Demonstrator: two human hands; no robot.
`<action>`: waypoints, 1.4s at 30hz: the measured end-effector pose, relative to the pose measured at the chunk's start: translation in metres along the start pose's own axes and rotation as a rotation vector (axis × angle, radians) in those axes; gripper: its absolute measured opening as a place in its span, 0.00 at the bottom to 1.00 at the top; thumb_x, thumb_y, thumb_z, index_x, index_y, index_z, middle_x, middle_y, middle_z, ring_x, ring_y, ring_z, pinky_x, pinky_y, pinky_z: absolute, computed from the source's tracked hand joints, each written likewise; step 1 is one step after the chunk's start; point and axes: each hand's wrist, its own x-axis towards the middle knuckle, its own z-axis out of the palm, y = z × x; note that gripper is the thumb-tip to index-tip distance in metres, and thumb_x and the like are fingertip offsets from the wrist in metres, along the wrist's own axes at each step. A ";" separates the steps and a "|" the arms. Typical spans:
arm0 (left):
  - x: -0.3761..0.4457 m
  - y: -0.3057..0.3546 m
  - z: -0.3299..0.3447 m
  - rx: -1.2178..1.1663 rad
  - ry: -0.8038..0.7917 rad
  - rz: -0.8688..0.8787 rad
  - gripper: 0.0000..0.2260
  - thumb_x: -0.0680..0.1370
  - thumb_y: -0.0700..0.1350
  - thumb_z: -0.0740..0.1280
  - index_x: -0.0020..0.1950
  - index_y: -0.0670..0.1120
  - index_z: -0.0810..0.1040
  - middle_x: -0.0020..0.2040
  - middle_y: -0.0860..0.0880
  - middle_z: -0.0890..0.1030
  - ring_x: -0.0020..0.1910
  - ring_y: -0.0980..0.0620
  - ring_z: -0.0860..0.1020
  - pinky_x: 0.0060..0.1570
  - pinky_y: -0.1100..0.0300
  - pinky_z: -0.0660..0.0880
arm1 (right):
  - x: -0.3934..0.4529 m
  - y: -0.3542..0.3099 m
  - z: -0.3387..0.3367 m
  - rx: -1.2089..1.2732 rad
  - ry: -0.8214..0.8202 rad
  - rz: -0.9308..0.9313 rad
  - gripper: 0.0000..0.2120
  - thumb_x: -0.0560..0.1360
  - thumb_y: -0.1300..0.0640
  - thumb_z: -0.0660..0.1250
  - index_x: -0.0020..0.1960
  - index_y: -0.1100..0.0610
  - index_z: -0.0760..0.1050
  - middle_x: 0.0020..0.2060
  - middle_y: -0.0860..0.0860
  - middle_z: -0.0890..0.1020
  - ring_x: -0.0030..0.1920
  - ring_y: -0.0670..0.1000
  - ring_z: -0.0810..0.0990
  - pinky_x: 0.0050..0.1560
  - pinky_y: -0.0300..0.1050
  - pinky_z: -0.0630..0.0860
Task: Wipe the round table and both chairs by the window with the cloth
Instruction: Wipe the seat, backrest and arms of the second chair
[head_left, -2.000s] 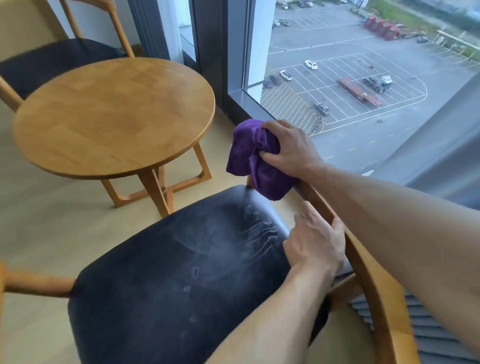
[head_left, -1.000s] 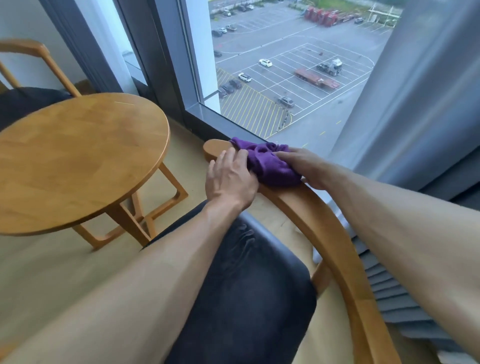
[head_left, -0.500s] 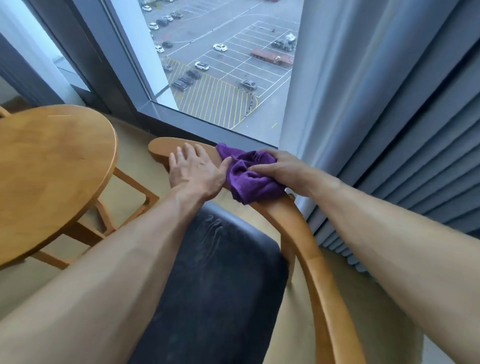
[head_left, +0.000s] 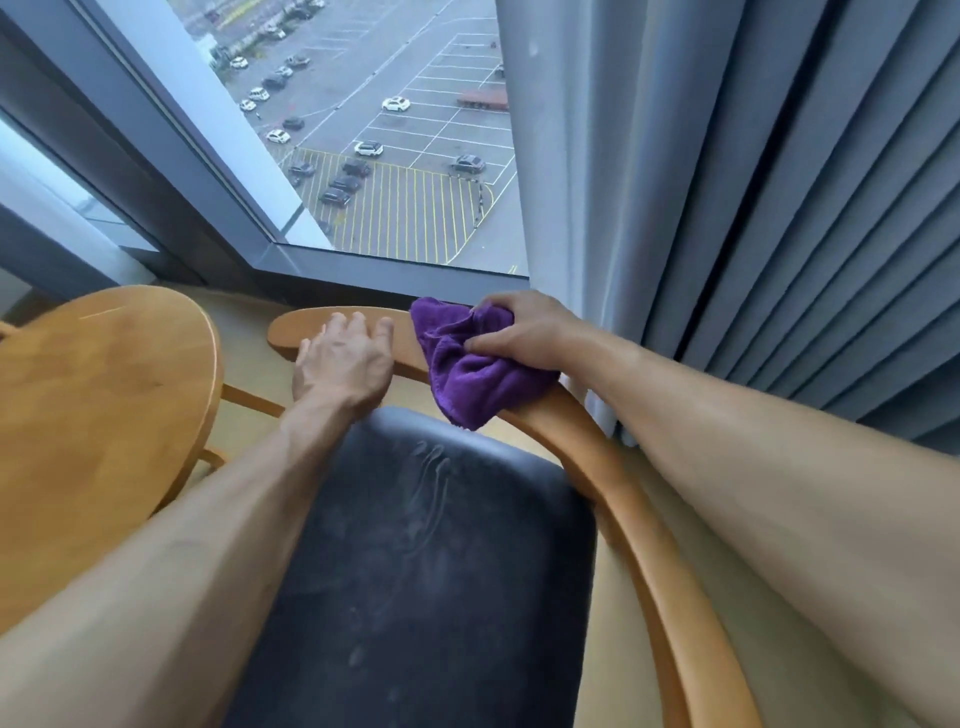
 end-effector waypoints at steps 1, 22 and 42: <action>0.001 -0.007 -0.008 -0.074 -0.030 -0.001 0.27 0.85 0.57 0.45 0.77 0.43 0.65 0.78 0.40 0.64 0.77 0.41 0.61 0.76 0.46 0.54 | 0.011 -0.009 0.007 -0.059 0.014 -0.009 0.14 0.68 0.43 0.74 0.51 0.46 0.80 0.46 0.47 0.83 0.51 0.51 0.80 0.53 0.45 0.75; 0.000 0.000 -0.030 0.007 -0.098 0.044 0.28 0.83 0.63 0.44 0.78 0.51 0.63 0.74 0.40 0.70 0.72 0.37 0.69 0.71 0.43 0.63 | 0.048 -0.034 0.021 -0.032 -0.057 0.001 0.11 0.69 0.42 0.75 0.42 0.46 0.75 0.45 0.47 0.77 0.50 0.51 0.76 0.50 0.42 0.70; -0.100 0.091 0.018 0.045 -0.098 0.171 0.22 0.83 0.57 0.53 0.73 0.47 0.64 0.74 0.42 0.64 0.75 0.40 0.61 0.71 0.33 0.56 | -0.136 0.043 0.001 0.304 0.239 0.222 0.14 0.68 0.44 0.76 0.51 0.47 0.79 0.44 0.44 0.82 0.49 0.50 0.80 0.54 0.46 0.76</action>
